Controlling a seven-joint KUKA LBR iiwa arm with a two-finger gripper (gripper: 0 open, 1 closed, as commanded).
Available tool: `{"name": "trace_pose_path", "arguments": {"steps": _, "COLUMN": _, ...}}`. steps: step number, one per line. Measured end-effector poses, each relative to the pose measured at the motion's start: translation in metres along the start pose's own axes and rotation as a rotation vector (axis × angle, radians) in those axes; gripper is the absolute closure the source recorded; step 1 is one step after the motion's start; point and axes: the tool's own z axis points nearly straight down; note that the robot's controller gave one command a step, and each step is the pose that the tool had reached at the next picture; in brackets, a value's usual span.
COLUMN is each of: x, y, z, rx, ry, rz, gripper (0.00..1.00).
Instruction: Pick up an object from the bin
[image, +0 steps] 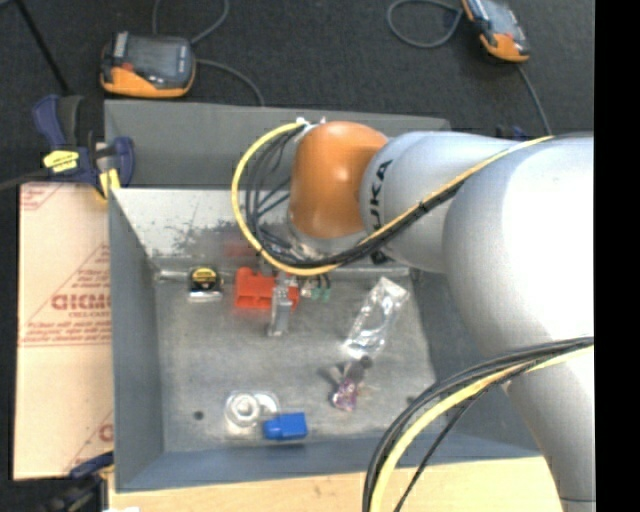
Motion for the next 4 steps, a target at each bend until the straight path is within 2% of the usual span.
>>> {"name": "trace_pose_path", "arguments": {"steps": 1, "x": 0.002, "y": 0.010, "z": -0.033, "rx": -0.001, "ry": 0.001, "rz": 0.017, "gripper": 0.00}}
{"name": "trace_pose_path", "arguments": {"steps": 2, "x": 0.005, "y": -0.001, "z": -0.048, "rx": 0.000, "ry": 0.001, "rz": 0.178, "gripper": 0.00}}
{"name": "trace_pose_path", "arguments": {"steps": 3, "x": 0.002, "y": 0.000, "z": 0.002, "rx": 0.002, "ry": 0.015, "rz": 0.249, "gripper": 0.00}}
{"name": "trace_pose_path", "arguments": {"steps": 4, "x": 0.002, "y": 0.000, "z": 0.002, "rx": 0.001, "ry": 0.017, "rz": 0.248, "gripper": 0.00}}
